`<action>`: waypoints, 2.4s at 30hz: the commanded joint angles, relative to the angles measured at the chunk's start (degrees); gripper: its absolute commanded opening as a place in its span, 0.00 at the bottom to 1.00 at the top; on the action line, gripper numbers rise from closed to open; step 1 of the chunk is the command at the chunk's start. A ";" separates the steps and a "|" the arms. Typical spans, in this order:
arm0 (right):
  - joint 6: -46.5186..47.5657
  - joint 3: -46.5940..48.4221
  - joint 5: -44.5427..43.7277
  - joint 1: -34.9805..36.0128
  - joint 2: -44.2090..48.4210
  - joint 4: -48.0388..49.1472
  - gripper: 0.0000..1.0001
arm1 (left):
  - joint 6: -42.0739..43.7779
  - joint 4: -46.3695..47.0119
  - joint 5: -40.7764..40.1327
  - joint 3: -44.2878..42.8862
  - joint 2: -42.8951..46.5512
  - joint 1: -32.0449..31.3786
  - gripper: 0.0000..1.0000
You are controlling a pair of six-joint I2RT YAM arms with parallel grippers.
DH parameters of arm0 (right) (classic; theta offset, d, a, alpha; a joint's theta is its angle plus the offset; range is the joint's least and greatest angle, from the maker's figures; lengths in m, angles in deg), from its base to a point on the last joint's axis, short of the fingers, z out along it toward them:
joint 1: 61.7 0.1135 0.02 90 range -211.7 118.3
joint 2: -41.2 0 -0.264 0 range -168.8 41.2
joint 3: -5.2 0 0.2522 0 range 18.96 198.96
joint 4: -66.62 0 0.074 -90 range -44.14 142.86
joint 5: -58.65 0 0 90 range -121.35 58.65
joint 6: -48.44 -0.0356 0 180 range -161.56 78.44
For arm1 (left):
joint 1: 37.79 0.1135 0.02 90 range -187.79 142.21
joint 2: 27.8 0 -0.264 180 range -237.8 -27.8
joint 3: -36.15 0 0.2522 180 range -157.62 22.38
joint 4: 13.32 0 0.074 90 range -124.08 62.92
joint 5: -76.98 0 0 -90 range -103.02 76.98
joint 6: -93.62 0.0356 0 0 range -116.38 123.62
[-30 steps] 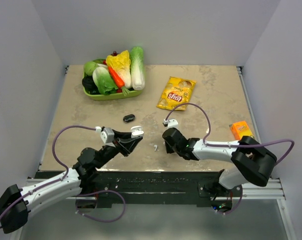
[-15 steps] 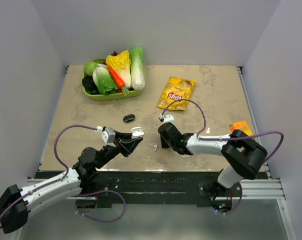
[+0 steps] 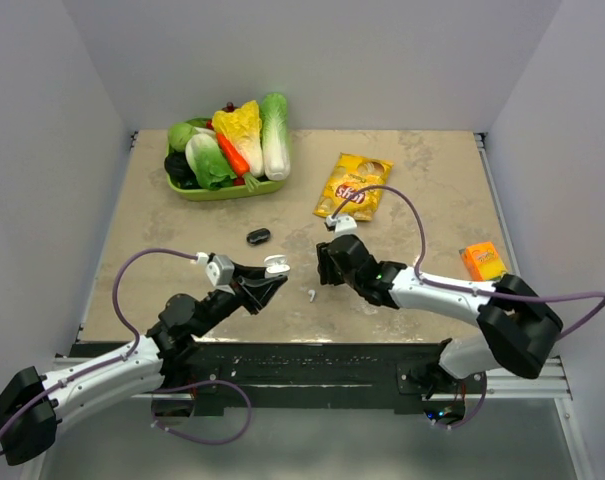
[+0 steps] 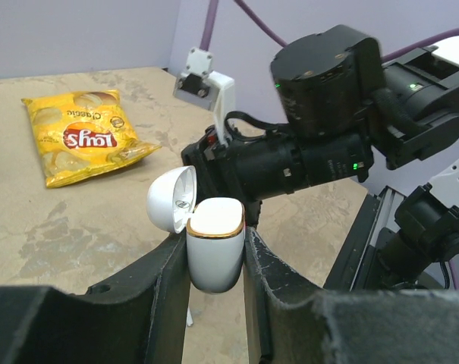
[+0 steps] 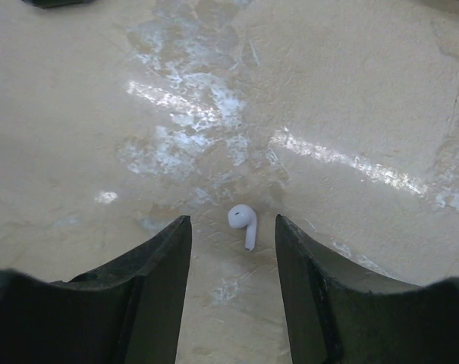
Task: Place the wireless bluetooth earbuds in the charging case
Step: Move the right earbud to the center of the board, then pick up the right earbud from the center of the board.
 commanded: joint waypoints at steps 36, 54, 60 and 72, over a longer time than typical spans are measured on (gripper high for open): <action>5.28 5.02 3.08 -1.11 -13.95 0.26 0.42 | -0.58 1.11 -0.53 -0.75 1.43 -0.41 0.00; 4.13 3.34 2.46 -1.19 -11.57 -1.67 0.45 | -1.02 1.29 -0.54 -0.83 0.90 -0.50 0.00; 3.95 2.91 2.72 -1.11 -10.78 -2.03 0.44 | -1.02 1.55 -0.62 -1.10 0.55 -0.41 0.00; 4.04 3.26 3.34 -1.11 -12.89 -1.24 0.43 | -1.37 1.99 -0.53 -0.57 0.54 -0.50 0.00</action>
